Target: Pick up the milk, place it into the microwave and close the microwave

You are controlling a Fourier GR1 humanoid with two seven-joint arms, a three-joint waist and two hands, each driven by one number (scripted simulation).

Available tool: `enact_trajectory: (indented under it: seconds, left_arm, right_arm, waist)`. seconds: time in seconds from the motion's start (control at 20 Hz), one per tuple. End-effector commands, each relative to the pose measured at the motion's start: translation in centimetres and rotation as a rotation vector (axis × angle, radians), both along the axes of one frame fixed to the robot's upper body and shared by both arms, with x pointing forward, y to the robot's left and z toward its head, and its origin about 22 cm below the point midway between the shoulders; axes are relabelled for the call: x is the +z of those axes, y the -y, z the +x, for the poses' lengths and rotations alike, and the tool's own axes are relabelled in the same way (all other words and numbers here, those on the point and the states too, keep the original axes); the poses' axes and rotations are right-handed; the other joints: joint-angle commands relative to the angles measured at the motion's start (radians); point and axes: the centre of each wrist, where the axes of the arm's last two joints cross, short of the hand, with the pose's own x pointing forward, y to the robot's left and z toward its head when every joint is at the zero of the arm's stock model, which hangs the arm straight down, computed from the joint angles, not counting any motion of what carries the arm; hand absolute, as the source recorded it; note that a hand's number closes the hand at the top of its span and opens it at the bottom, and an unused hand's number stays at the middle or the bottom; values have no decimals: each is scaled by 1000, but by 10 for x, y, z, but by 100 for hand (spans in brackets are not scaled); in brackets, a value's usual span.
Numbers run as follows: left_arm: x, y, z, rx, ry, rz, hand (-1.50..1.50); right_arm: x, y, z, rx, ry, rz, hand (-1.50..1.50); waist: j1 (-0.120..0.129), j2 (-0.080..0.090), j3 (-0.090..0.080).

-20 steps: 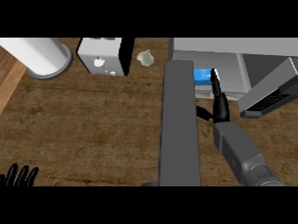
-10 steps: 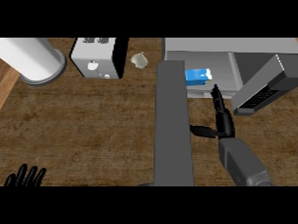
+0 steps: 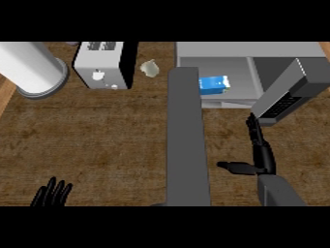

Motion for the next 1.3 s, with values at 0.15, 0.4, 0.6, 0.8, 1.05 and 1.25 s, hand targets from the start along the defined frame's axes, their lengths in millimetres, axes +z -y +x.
enact_trajectory:
  seconds: [0.15,0.4,0.6,0.8,1.05,1.25]
  left_arm:
    - [-12,7,14,-188,-26,18,-150]
    - [-11,42,36,-277,-65,138,150]
    - [-1,66,54,-321,2,198,150]
    - [-10,101,77,-372,-22,169,150]
    - [-16,107,97,-258,-3,233,150]
    - [-25,106,121,-323,14,296,150]
  right_arm:
    - [-5,47,-36,-32,81,14,150]
    - [7,92,-58,-60,56,13,-150]
    - [15,120,-75,-98,50,31,-150]
    - [15,127,-99,-148,46,71,-150]
    - [23,157,-115,-189,74,78,-150]
    - [18,167,-133,-188,67,67,-150]
  waist:
    - [-9,-2,-1]
    - [-19,-3,-1]
    - [-14,-2,-1]
    - [-12,-1,-1]
    - [-5,1,0]
    - [-5,1,0]
